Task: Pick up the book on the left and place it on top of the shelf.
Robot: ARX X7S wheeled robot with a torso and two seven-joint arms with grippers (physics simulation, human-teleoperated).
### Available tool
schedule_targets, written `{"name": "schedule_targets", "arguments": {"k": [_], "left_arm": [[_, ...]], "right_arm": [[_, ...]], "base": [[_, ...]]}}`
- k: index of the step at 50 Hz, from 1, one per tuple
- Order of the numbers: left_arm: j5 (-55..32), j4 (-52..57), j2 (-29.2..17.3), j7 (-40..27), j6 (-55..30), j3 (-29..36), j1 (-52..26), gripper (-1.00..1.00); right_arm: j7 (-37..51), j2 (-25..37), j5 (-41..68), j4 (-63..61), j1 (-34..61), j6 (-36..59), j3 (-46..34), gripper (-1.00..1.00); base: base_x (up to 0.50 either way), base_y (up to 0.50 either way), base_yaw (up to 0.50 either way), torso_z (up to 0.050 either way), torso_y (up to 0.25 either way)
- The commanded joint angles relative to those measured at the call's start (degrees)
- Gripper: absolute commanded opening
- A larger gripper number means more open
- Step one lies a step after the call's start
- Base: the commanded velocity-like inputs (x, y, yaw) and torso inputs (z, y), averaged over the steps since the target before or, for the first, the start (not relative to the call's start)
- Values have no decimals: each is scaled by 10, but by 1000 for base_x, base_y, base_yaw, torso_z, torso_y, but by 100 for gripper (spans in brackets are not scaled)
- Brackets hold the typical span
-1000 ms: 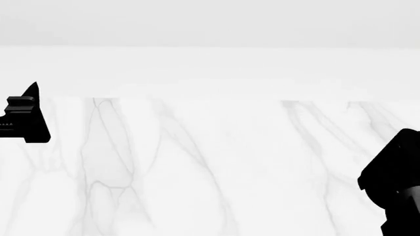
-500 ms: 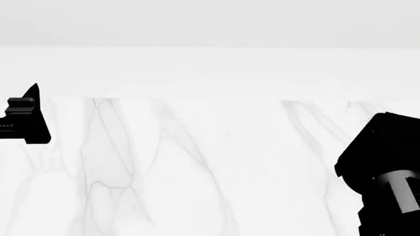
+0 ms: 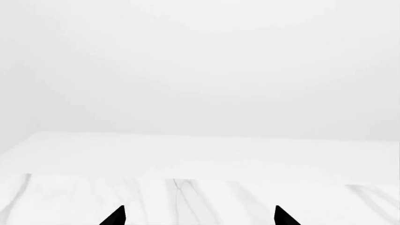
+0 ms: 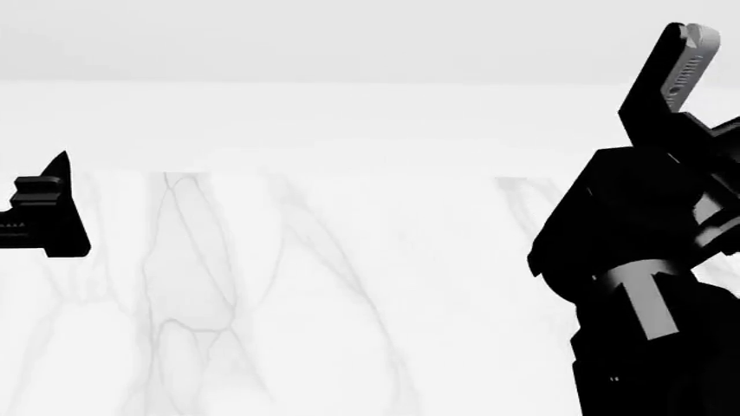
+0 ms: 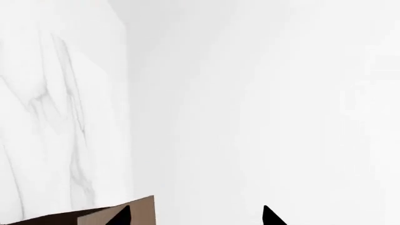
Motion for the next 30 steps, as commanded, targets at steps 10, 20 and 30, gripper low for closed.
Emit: {"name": "schedule_targets", "arguments": {"k": [10, 20, 30], "left_arm": [[-5, 2, -1, -4, 3, 1, 2, 100], [-4, -1, -2, -3, 9, 6, 1, 100], [-4, -5, -1, -2, 15, 11, 1, 100]], "right_arm": [[18, -2, 64, 0, -4, -225, 136, 100], [-115, 46, 184, -71, -63, -329, 299, 100], [-125, 131, 282, -368, -186, -242, 354, 100]], "base": [[0, 0, 0, 0, 0], [0, 0, 0, 0, 0], [0, 0, 0, 0, 0]]}}
